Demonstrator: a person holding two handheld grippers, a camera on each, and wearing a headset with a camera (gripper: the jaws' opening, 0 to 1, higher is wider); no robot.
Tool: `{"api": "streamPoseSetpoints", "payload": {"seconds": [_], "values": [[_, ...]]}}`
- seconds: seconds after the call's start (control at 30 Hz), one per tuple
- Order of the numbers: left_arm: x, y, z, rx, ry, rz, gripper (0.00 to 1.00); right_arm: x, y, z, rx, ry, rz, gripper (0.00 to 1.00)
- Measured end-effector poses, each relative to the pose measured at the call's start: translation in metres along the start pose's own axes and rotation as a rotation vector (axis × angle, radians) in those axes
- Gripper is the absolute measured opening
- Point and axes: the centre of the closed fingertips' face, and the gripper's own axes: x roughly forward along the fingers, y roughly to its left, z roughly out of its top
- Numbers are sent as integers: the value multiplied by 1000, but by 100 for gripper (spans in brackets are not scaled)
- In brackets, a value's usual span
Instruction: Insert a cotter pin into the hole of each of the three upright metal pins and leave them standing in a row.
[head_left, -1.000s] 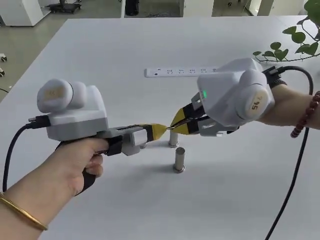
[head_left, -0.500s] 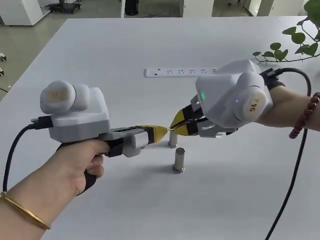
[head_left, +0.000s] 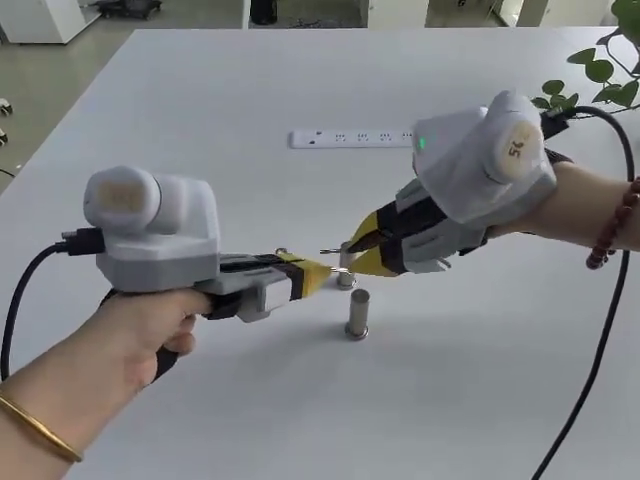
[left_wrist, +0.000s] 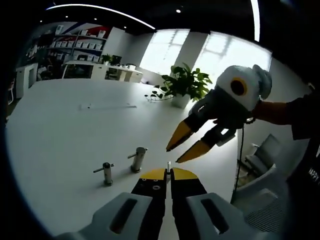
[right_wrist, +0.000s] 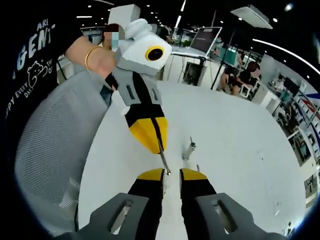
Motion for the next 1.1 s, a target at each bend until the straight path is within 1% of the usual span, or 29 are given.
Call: {"api": "streamPoseSetpoints", "payload": {"seconds": [0.03,0.07,0.1,0.13,0.2,0.23,0.3,0.37,0.4,0.43,0.47,0.6,0.73,0.8,0.97,1.1], "values": [[-1,-1,0,23,1,-8,0,-1,1,-2,22,-4,9,9],[-1,-2,1,32,1,-15,0,0,2,-3,47,-9,23,10],[-2,-3,1,48,-1,-25,0,-1,5,-5,90,-19,41,10],[-2,-4,1,59,1,-31,0,-1,6,-5,110,-30,52,9],[-3,-5,0,97,9,-44,0,-1,7,-7,163,-50,80,10],[-4,-5,-2,114,18,-47,0,-2,10,-7,186,-66,103,10],[-4,-6,-4,119,23,-60,0,-3,17,-5,221,-91,143,10],[-4,-9,-6,133,29,-83,0,-4,23,-5,224,-98,176,10],[-5,-13,-6,141,23,-102,0,-5,26,-5,223,-98,189,10],[-6,-17,-5,142,10,-127,0,-4,28,-6,220,-94,190,10],[-6,-18,-5,142,8,-131,0,-5,28,-6,220,-94,192,10],[-8,-28,-4,173,2,-180,0,-7,39,-3,225,-111,239,9],[-10,-35,-5,190,1,-211,0,-10,49,1,248,-133,283,7],[-10,-38,-6,196,1,-224,0,-10,50,1,252,-135,288,6],[-13,-46,-8,189,-9,-266,0,-12,57,1,273,-139,324,5],[-15,-51,-6,183,-20,-293,0,-13,63,2,288,-146,352,3]]}}
